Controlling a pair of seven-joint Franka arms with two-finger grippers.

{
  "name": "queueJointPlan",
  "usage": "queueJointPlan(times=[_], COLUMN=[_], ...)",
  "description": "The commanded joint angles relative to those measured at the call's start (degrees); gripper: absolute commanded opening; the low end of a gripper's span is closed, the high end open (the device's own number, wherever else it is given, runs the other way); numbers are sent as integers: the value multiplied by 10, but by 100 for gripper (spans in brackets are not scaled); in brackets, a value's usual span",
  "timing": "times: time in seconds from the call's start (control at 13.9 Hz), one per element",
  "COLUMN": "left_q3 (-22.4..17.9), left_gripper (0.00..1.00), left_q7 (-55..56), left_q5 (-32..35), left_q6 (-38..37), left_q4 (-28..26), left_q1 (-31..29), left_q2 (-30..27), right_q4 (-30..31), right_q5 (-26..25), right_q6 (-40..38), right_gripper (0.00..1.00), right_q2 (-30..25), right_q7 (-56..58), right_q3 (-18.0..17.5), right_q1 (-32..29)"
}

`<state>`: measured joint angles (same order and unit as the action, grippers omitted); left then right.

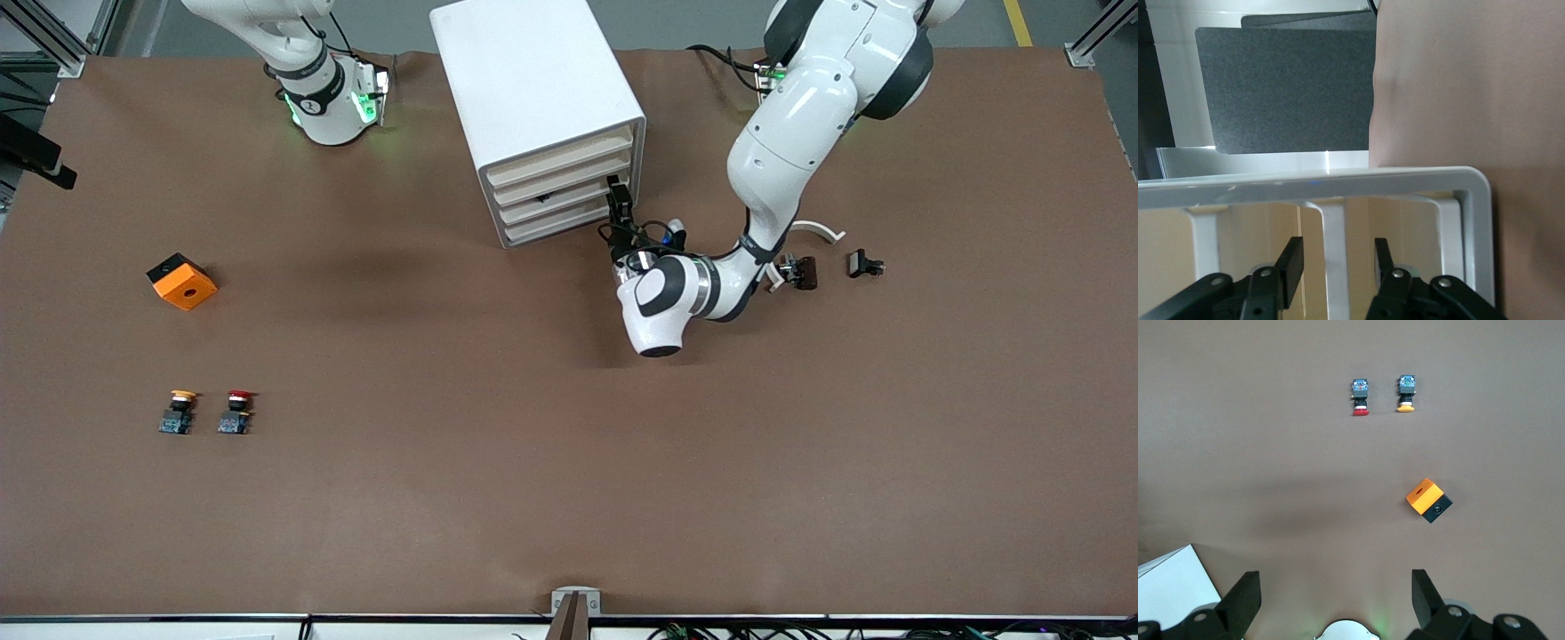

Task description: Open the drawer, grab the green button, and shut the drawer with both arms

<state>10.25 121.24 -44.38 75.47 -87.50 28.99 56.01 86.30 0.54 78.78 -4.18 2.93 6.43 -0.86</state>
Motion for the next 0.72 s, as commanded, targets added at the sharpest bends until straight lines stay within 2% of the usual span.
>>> queueJointPlan(times=[0.0,0.29,0.5,0.65], left_q3=[1,1,1,1], left_gripper=[50,29,9,6], left_q7=[8,8,8,8], left_q5=[-12,-13,-12,-13], left_q6=[-8,-8,-8,-8], left_q4=[-7,-10,-10,-10], left_q1=[9,19,20,19], left_q2=[2,2,3,2], right_q4=[-2,-9,-13,-17], right_q5=[-1,-1,-8,-12], right_q6=[2,2,5,11], right_gripper=[100,100,100,100], right_q2=[-7,7,44,62], right_q7=[-2,1,3,5], right_q3=[-5,-5,-5,-5], right_q1=[-4,-6,-5,-7])
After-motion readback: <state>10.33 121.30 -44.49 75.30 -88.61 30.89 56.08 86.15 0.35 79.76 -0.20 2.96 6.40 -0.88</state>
